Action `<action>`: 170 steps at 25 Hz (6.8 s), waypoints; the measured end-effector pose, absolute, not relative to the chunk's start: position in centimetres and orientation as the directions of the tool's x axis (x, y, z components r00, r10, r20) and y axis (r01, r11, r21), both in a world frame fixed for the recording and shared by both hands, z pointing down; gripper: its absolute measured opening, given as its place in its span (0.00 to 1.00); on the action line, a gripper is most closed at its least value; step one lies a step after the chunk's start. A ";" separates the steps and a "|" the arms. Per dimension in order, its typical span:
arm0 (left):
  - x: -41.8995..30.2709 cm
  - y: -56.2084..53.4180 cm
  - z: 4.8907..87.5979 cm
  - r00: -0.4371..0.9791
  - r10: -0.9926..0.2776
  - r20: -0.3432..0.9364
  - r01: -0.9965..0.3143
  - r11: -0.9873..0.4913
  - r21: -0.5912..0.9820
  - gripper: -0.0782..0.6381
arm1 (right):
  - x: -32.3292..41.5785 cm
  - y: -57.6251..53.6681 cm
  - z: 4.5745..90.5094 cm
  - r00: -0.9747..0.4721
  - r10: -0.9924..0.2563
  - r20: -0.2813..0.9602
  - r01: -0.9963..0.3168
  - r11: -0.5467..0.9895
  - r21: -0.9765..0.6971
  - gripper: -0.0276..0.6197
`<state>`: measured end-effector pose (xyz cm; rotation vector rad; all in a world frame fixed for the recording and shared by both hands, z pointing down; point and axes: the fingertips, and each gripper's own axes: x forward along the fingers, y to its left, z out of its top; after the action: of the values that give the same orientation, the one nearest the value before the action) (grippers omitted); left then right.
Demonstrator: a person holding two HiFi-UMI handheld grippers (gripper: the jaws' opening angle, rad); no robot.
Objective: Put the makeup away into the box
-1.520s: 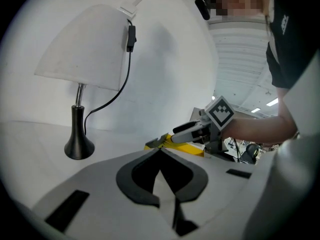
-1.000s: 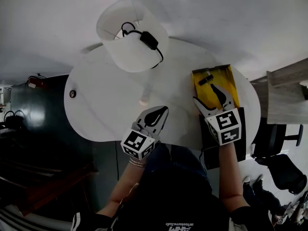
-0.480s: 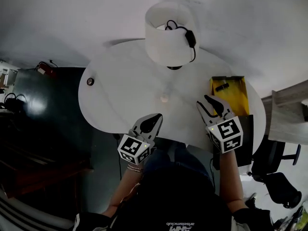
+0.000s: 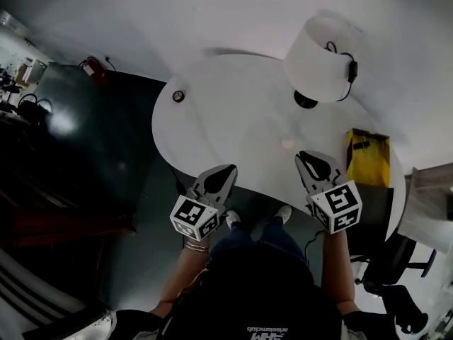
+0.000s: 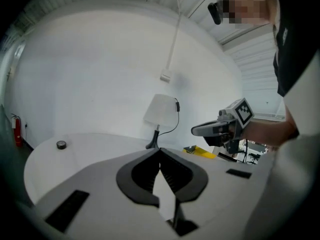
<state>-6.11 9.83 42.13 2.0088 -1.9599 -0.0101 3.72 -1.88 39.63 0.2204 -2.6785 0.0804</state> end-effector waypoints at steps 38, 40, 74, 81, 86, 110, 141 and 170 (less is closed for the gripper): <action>-26.9 28.3 41.2 -0.466 -0.855 0.229 -0.836 0.510 0.203 0.13 | -19.1 9.5 39.5 -0.869 0.280 0.407 0.296 0.955 -0.026 0.09; -27.7 27.6 41.2 -0.475 -0.849 0.232 -0.829 0.521 0.205 0.13 | -20.0 8.7 39.6 -0.868 0.289 0.403 0.304 0.952 -0.028 0.09; -48.9 19.3 42.7 -0.172 -0.947 0.271 -0.945 0.237 0.227 0.13 | -36.3 7.1 42.6 -0.869 0.106 0.483 0.059 0.992 -0.113 0.09; -53.2 17.5 44.0 -0.061 -0.954 0.294 -0.961 0.135 0.240 0.13 | -39.0 6.7 44.0 -0.854 0.016 0.520 -0.052 0.992 -0.116 0.09; -55.0 15.6 45.4 0.013 -0.950 0.311 -0.963 0.071 0.259 0.13 | -40.7 6.5 45.1 -0.841 -0.014 0.541 -0.097 0.987 -0.126 0.09; -56.8 9.6 53.0 0.259 -0.867 0.427 -0.934 -0.112 0.339 0.13 | -45.8 4.8 54.9 -0.706 -0.037 0.707 -0.226 0.958 -0.175 0.41; -56.7 10.1 53.2 0.283 -0.868 0.408 -0.917 -0.121 0.380 0.13 | -46.9 4.5 55.6 -0.646 -0.110 0.756 -0.237 0.969 -0.062 0.39; -34.9 9.3 46.7 0.611 -0.718 0.333 -0.791 -0.537 0.292 0.13 | -28.1 8.2 46.6 -0.662 -0.366 0.654 -0.456 0.889 0.037 0.39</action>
<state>-34.92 9.31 46.74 2.4252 -1.2026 0.2406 -28.14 8.24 46.61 0.5871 -2.3626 0.1691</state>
